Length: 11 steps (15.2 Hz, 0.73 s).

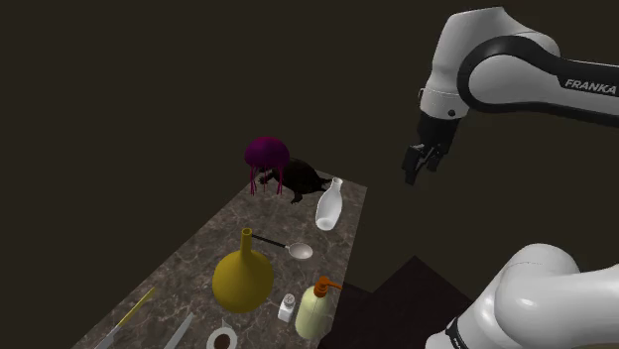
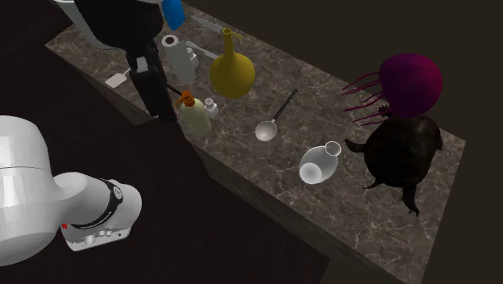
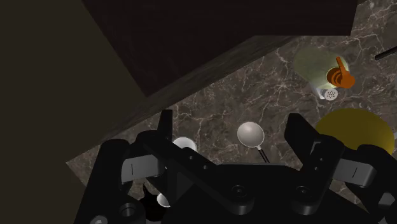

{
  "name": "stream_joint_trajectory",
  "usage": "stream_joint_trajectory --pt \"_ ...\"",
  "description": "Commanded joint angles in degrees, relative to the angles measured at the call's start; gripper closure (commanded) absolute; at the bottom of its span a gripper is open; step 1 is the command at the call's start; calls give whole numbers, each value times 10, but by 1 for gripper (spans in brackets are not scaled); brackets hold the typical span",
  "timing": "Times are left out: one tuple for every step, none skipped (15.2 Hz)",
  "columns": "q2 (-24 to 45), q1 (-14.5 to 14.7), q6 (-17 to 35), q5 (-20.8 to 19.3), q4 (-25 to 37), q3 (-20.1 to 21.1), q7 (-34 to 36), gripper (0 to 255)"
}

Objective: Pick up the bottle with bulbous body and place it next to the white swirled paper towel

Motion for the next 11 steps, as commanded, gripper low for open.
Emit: stream_joint_trajectory --pt "0 0 0 0 0 0 0 0" --pt "15 -2 19 -3 -2 -7 -5 0" --pt "31 -5 37 -6 -3 -13 -10 0" --pt "47 -7 55 -8 -4 -20 -15 0" --pt "64 -9 73 -10 -3 -26 -21 0" --pt "82 -11 91 -12 -2 -32 -26 0" --pt "100 -13 108 -14 0 -39 -31 0" --pt "119 -15 125 -15 3 -45 -36 0" --pt "138 -16 141 -16 7 -50 -42 0" --pt "158 -18 158 -16 11 -56 -47 0" --pt "178 -19 173 -16 17 -62 -53 0"
